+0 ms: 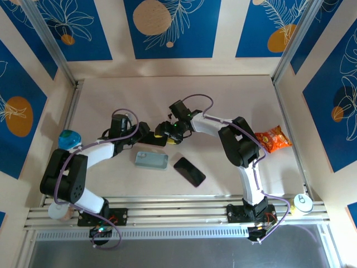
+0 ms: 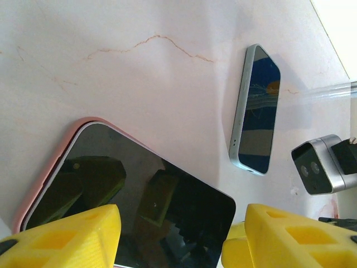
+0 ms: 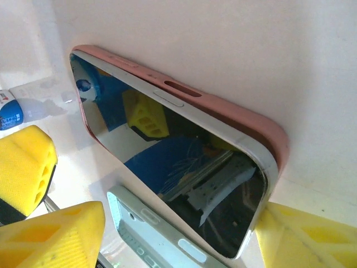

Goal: Put the phone into the phone case

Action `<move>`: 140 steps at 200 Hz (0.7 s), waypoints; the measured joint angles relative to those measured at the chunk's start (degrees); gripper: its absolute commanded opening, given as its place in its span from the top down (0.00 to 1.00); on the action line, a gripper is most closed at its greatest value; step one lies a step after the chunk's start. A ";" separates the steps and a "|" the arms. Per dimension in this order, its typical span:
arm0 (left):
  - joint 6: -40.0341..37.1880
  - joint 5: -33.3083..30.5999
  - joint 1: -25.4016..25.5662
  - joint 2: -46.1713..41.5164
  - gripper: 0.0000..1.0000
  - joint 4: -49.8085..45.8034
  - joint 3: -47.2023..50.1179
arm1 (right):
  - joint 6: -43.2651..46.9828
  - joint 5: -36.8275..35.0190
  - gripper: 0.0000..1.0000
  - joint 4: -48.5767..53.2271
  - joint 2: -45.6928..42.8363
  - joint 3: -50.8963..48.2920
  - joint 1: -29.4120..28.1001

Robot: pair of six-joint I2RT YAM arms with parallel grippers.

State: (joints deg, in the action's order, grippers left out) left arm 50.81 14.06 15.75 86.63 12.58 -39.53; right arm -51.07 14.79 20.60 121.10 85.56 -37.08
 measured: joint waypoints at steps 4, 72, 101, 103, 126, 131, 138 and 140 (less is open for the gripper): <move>-0.15 0.07 0.00 0.00 0.39 0.00 0.00 | 0.04 -0.02 0.24 0.37 0.00 0.13 0.00; -0.42 0.50 -0.04 1.88 0.39 -0.07 -0.76 | 0.02 -0.92 0.21 3.96 0.90 2.47 0.00; -1.20 0.52 -0.15 3.43 0.39 -0.17 -2.78 | 0.31 -1.57 0.22 4.66 0.87 2.47 0.00; -1.27 0.52 -0.15 3.56 0.39 -0.20 -2.97 | 0.46 -1.68 0.23 4.70 0.85 2.47 0.00; -1.51 0.52 -0.15 4.74 0.39 -0.24 -4.90 | 1.60 -2.93 0.34 5.22 0.37 2.40 0.00; -1.70 0.52 -0.15 5.09 0.39 -0.24 -5.33 | 1.86 -3.13 0.38 5.22 0.20 2.32 0.00; -1.79 0.52 -0.15 5.62 0.39 -0.28 -6.01 | 2.27 -3.39 0.43 5.16 -0.17 2.10 0.00; -1.84 0.52 -0.15 5.81 0.39 -0.26 -6.19 | 2.62 -3.43 0.45 5.16 -0.28 2.05 0.00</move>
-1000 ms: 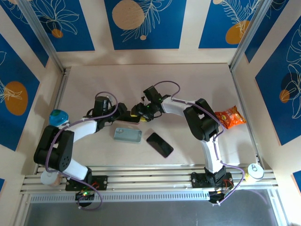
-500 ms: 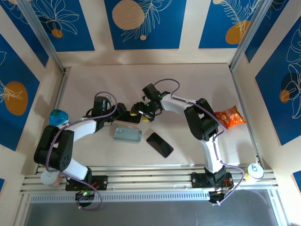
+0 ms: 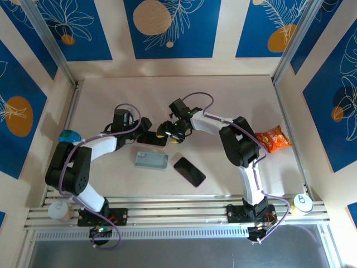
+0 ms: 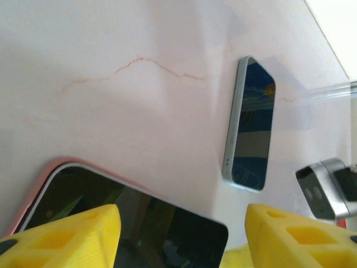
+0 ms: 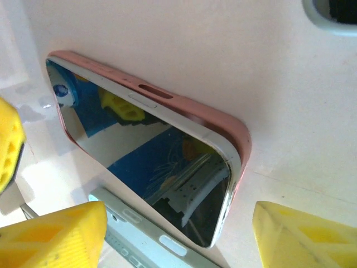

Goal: Put the phone into the phone case

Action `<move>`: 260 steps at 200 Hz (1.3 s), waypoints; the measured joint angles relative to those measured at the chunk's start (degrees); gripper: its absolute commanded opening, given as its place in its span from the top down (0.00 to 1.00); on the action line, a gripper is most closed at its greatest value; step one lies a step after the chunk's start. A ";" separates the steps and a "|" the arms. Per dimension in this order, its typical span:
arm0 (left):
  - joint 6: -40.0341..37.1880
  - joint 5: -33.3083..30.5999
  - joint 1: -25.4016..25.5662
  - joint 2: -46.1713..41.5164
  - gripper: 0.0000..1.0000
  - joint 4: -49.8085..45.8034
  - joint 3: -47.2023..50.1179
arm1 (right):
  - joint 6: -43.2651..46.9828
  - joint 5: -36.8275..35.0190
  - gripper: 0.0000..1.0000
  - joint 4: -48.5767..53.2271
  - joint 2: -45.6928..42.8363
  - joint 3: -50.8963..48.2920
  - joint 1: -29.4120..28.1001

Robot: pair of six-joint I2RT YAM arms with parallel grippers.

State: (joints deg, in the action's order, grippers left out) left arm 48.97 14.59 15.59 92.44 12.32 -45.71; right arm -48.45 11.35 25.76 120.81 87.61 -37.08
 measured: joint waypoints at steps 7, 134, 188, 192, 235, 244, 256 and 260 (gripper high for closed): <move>-0.04 0.00 0.00 0.59 0.39 0.00 -0.68 | 0.46 -0.24 0.50 0.09 -0.35 -0.24 0.00; -1.40 0.20 0.00 10.71 0.40 -1.25 -7.28 | 4.17 -0.66 0.92 -1.07 -3.02 -4.55 -0.09; -2.69 0.04 0.00 10.23 0.40 -0.96 -6.45 | 5.14 -0.68 1.00 -1.31 -3.02 -4.66 -0.98; -2.80 -0.02 0.00 10.08 0.40 -0.96 -6.32 | 5.16 -0.70 1.00 -1.29 -3.02 -4.66 -1.14; -3.08 -0.70 -0.09 8.72 0.40 -2.36 -5.53 | 6.05 -1.09 1.00 -0.98 -2.84 -4.48 -2.73; -3.08 -0.76 -0.11 8.52 0.40 -2.82 -5.51 | 6.36 -1.25 1.00 -0.79 -2.82 -4.48 -3.04; -3.08 -1.03 -0.11 8.41 0.40 -3.17 -5.44 | 6.56 -1.75 1.00 -0.57 -2.73 -4.46 -3.37; -3.10 -1.11 -0.11 8.41 0.40 -3.23 -5.42 | 6.62 -1.95 1.00 -0.44 -2.69 -4.37 -3.45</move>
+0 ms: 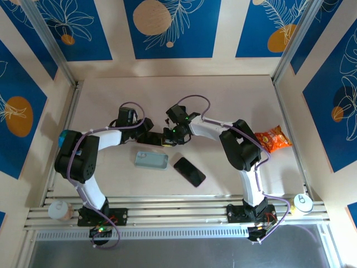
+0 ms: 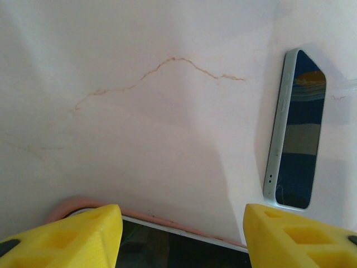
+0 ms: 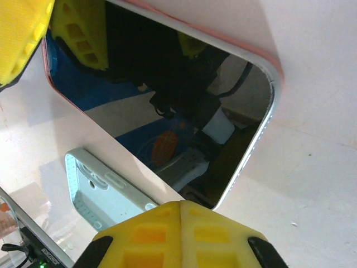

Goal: Put the phone into the phone case

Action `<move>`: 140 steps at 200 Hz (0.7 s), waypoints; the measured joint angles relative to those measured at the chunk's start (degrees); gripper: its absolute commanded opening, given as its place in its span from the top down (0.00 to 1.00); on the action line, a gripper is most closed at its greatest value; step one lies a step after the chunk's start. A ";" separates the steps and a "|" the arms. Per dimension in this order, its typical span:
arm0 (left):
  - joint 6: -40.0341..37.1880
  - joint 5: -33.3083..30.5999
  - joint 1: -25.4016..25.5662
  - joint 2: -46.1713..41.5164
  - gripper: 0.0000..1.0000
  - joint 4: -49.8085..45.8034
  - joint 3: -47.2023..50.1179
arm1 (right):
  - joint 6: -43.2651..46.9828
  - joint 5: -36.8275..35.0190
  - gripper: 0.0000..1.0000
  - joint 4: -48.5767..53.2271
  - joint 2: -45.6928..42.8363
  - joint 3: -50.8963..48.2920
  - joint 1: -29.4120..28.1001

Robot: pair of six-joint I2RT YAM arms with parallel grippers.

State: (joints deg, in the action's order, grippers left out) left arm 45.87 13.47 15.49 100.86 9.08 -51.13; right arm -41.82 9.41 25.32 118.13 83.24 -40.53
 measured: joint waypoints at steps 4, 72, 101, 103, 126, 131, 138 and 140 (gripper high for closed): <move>0.00 -0.02 0.00 0.00 0.40 0.00 0.07 | 0.13 -0.15 1.00 0.07 0.17 0.07 -0.07; 0.00 -0.28 -0.07 -0.79 0.40 0.09 1.18 | 3.45 -4.26 1.00 7.10 4.13 6.71 -1.51; -0.46 -0.46 -0.11 -1.11 0.40 -0.15 1.55 | 4.92 -6.27 1.00 10.38 5.49 9.53 -2.27; -0.50 -0.46 -0.11 -1.16 0.40 -0.15 1.60 | 5.05 -6.43 1.00 10.60 5.55 9.66 -2.32; -1.03 -0.57 -0.22 -1.77 0.40 -0.24 2.29 | 6.01 -7.67 1.00 11.78 6.01 10.60 -2.78; -1.05 -0.66 -0.26 -1.95 0.40 -0.37 2.47 | 6.16 -7.85 1.00 11.93 6.14 10.78 -2.86; -1.07 -0.68 -0.35 -2.08 0.40 -0.37 2.67 | 6.45 -8.07 1.00 12.20 6.29 11.04 -2.93; -1.09 -0.68 -0.37 -2.14 0.40 -0.37 2.73 | 6.43 -8.09 1.00 12.26 6.32 11.08 -2.97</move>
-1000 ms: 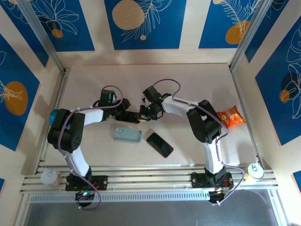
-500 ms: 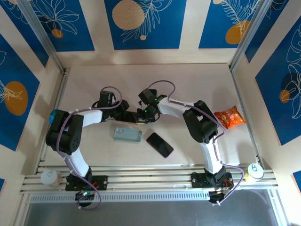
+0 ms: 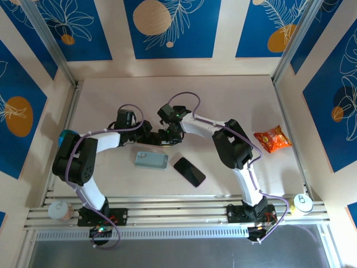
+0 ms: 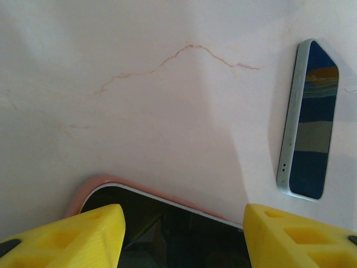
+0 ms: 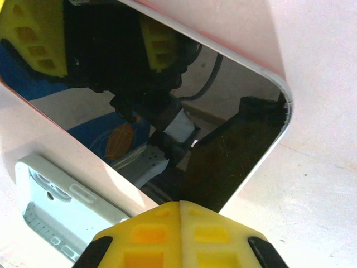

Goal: Put the phone into the phone case

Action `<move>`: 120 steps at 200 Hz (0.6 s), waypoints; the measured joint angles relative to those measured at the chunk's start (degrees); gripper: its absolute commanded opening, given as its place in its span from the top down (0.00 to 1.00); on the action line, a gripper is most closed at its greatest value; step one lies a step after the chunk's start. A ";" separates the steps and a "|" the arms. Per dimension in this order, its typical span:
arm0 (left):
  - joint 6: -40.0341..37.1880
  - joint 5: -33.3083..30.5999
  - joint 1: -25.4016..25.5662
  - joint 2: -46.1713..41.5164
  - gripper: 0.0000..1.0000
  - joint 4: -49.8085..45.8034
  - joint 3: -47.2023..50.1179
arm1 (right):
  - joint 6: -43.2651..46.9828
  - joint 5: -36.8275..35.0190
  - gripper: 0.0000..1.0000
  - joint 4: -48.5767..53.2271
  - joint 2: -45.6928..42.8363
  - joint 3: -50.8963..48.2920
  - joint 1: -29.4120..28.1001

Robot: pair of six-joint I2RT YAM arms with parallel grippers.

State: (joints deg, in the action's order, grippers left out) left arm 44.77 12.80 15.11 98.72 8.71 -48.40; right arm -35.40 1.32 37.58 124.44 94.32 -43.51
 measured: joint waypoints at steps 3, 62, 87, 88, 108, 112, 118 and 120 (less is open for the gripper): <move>-0.02 0.02 0.00 -0.04 0.40 -0.02 0.07 | 0.13 -0.09 1.00 0.13 0.04 0.09 0.00; -0.35 -0.63 -0.15 -1.55 0.40 -0.83 1.42 | 1.90 -0.61 1.00 1.07 0.55 0.96 -0.15; -0.35 -0.87 -0.33 -2.47 0.40 -2.10 1.90 | 2.56 -0.90 1.00 1.07 0.22 0.92 0.15; -0.35 -0.87 -0.35 -2.49 0.40 -2.16 1.92 | 2.56 -0.90 1.00 1.05 0.22 0.92 0.20; -0.37 -0.87 -0.37 -3.19 0.40 -2.97 2.38 | 3.43 -0.46 1.00 1.07 -0.04 0.92 0.55; -0.37 -0.87 -0.37 -3.37 0.40 -3.15 2.43 | 3.56 -0.39 1.00 1.05 -0.09 0.92 0.61; -0.35 -0.87 -0.37 -3.58 0.40 -3.45 2.54 | 3.85 -0.26 1.00 1.07 -0.13 0.92 0.70; -0.37 -0.87 -0.37 -3.67 0.40 -3.56 2.60 | 3.89 -0.24 1.00 1.05 -0.15 0.92 0.76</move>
State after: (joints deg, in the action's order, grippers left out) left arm 44.40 11.92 14.74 95.04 5.15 -45.80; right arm -31.51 1.08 38.63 124.29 95.24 -42.74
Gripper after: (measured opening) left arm 0.599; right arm 0.043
